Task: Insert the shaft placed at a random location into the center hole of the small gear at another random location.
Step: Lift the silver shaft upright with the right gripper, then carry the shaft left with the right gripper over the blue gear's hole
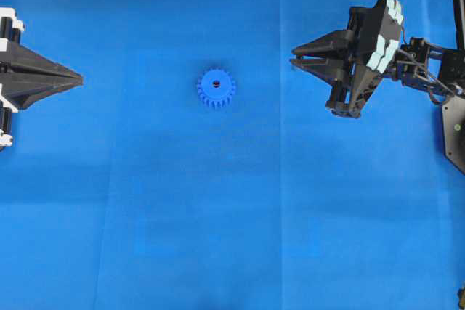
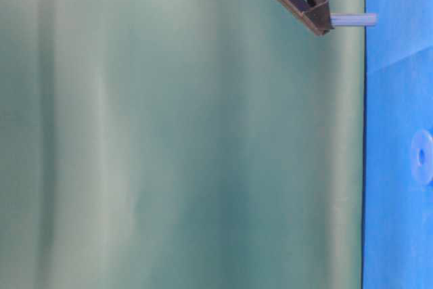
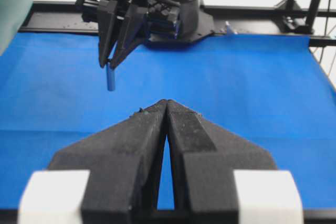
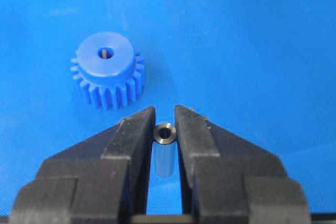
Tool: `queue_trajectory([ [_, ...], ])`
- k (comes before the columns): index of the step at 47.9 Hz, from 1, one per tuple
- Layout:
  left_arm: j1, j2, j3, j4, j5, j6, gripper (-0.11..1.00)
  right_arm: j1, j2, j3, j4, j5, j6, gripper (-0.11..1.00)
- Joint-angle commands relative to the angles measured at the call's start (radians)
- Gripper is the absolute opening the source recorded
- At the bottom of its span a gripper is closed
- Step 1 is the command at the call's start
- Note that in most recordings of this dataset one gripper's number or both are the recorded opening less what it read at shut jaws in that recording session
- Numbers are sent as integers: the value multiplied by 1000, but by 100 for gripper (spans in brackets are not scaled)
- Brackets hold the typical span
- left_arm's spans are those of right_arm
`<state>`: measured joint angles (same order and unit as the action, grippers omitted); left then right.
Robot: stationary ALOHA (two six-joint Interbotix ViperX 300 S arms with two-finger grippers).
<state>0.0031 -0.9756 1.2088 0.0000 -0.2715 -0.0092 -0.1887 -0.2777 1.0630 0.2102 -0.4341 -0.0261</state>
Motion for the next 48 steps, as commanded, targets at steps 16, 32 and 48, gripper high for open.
queue_trajectory([
  [16,2,5,-11,2,-6,0,0,17,41,-75,0,-5,2,2],
  [32,2,5,-11,2,-6,-2,0,55,215,-281,-2,23,0,2],
  [48,2,5,-11,2,-5,-2,0,86,334,-443,-2,71,0,2],
])
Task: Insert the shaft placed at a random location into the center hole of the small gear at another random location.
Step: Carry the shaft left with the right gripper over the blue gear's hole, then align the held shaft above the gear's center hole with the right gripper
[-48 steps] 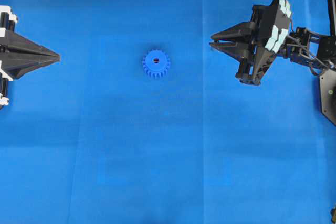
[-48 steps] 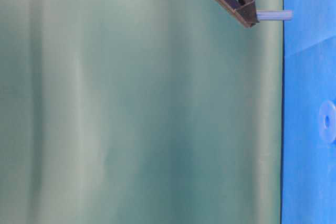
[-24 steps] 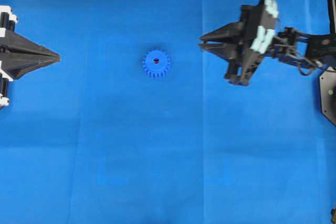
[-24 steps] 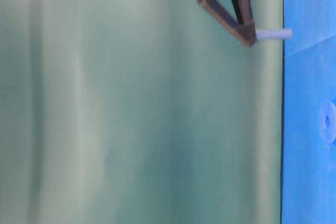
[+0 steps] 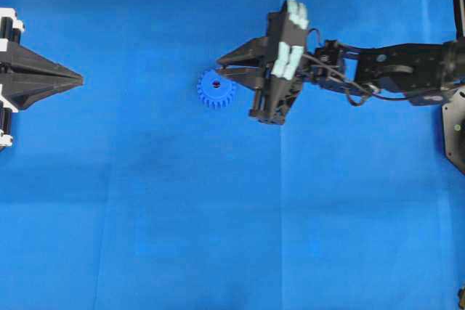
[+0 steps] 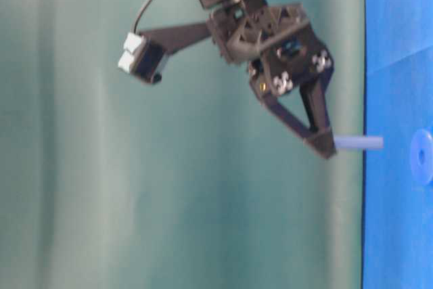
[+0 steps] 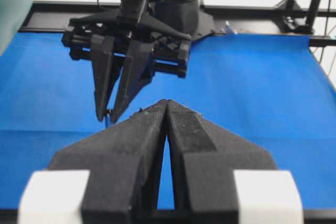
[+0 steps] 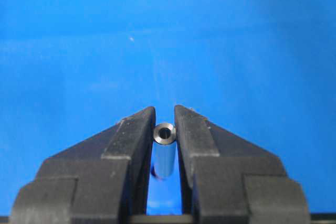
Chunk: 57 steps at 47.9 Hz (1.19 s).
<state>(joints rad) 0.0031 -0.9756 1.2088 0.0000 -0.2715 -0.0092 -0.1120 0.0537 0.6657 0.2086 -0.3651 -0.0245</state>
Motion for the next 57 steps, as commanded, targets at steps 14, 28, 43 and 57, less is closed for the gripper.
queue_trajectory([
  [14,2,5,-11,2,-6,-3,0,11,41,-81,0,15,-2,2],
  [28,2,5,-11,2,-5,-3,0,11,41,-80,-2,14,-2,2],
  [43,2,5,-11,3,-5,-2,0,11,41,-78,-2,14,-3,2],
  [57,2,3,-11,3,-6,-2,0,9,41,-71,0,15,-3,2],
])
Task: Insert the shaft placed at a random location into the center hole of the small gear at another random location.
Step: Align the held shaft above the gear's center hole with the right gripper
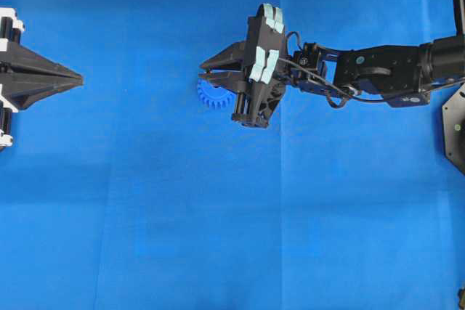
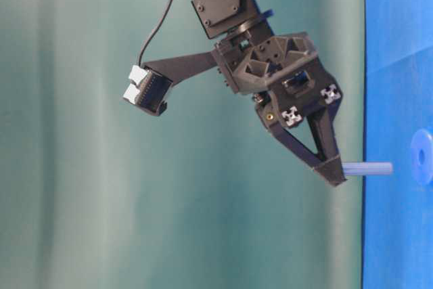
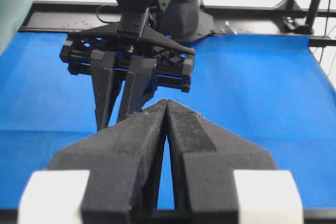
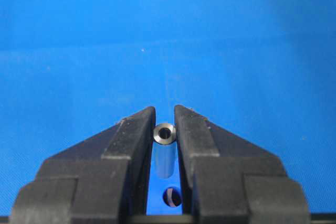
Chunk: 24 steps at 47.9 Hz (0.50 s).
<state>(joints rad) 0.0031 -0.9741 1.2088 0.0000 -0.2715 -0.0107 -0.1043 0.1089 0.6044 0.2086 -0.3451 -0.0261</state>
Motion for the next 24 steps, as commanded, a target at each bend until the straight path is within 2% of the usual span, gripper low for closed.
queue_trajectory([
  [1,2,2,-11,2,-6,-2,0,3,-14,-9,-2,-5,-2,2],
  [24,2,2,-11,3,-6,0,0,-5,11,15,-2,-31,-2,2],
])
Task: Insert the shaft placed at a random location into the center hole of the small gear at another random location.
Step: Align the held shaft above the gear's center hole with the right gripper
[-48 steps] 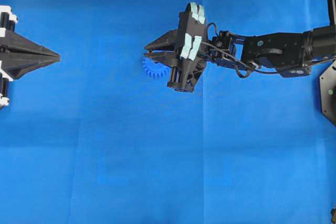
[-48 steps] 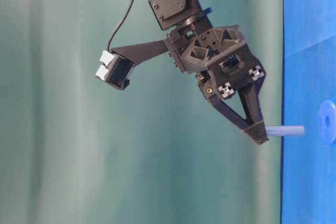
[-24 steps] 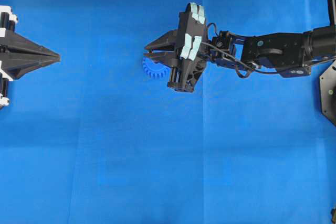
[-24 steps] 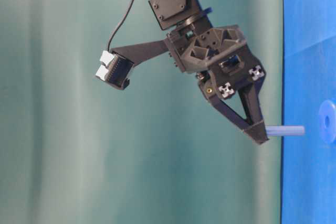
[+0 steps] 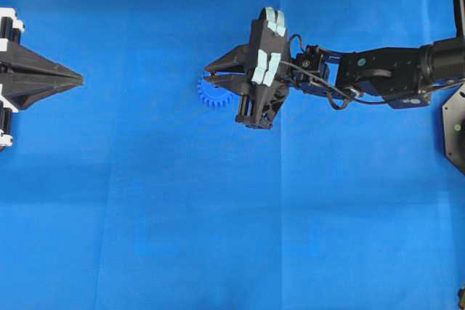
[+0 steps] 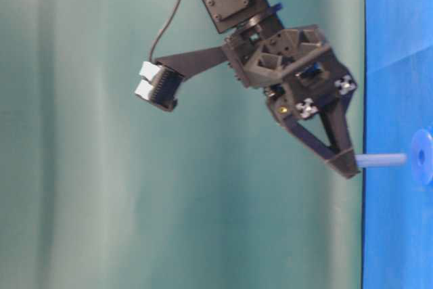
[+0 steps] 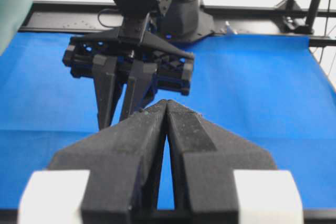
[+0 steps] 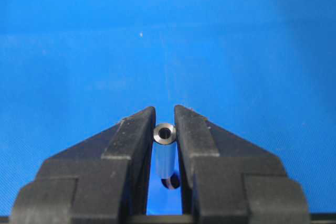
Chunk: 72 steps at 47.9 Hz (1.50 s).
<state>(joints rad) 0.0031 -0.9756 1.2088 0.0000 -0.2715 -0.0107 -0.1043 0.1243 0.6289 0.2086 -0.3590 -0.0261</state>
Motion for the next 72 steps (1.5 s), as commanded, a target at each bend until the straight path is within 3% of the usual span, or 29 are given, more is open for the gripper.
queue_trajectory([
  [1,2,3,-11,2,-6,0,0,-3,2,-9,0,-20,-2,2],
  [43,2,5,-11,3,-5,0,0,-11,63,-5,3,-60,0,2],
  [72,2,3,-11,2,-5,-2,0,-11,-25,0,-6,-58,-3,2],
])
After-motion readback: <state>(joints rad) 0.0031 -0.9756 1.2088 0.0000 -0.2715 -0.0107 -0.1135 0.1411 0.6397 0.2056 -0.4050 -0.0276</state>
